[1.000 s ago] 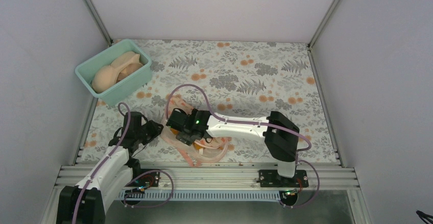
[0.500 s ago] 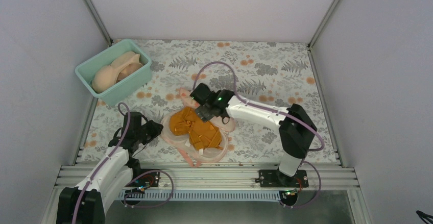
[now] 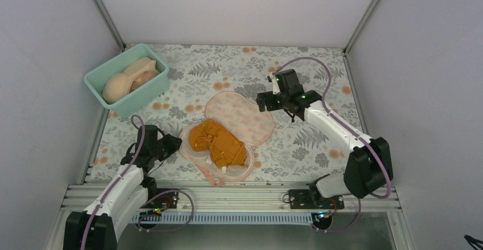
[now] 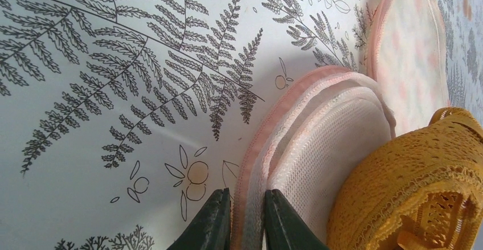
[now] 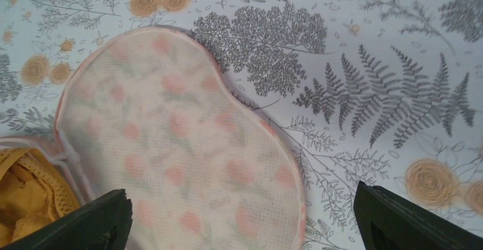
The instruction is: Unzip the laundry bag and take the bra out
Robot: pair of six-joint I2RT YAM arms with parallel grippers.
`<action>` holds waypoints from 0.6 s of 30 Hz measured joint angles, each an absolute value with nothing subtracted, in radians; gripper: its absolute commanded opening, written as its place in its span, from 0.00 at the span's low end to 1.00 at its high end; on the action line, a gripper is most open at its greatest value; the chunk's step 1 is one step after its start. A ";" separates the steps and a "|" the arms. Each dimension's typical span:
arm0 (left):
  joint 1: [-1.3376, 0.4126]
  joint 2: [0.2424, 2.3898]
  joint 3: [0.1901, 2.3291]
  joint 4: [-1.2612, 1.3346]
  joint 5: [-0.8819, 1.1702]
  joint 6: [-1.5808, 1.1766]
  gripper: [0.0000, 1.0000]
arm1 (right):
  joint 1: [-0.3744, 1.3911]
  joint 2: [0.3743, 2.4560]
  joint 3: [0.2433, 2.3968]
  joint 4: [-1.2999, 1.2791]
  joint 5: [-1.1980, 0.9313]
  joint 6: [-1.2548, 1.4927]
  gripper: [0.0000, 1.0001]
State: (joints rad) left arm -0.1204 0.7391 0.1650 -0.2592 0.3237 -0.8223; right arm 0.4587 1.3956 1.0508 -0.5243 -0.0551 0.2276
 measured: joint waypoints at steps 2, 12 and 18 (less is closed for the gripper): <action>-0.120 0.739 0.163 -0.260 0.323 -0.822 0.18 | 0.441 1.382 1.017 -0.514 -0.098 0.234 0.99; -0.121 0.733 0.162 -0.260 0.322 -0.822 0.19 | 0.430 1.491 0.921 -0.511 -0.110 0.266 0.88; -0.121 0.729 0.162 -0.260 0.322 -0.822 0.19 | 0.430 1.567 0.888 -0.511 -0.058 0.275 0.67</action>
State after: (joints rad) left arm -0.1207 0.7292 0.1623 -0.2596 0.3222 -0.8223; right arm 0.4305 1.5669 0.8879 -0.5106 -0.0582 0.2752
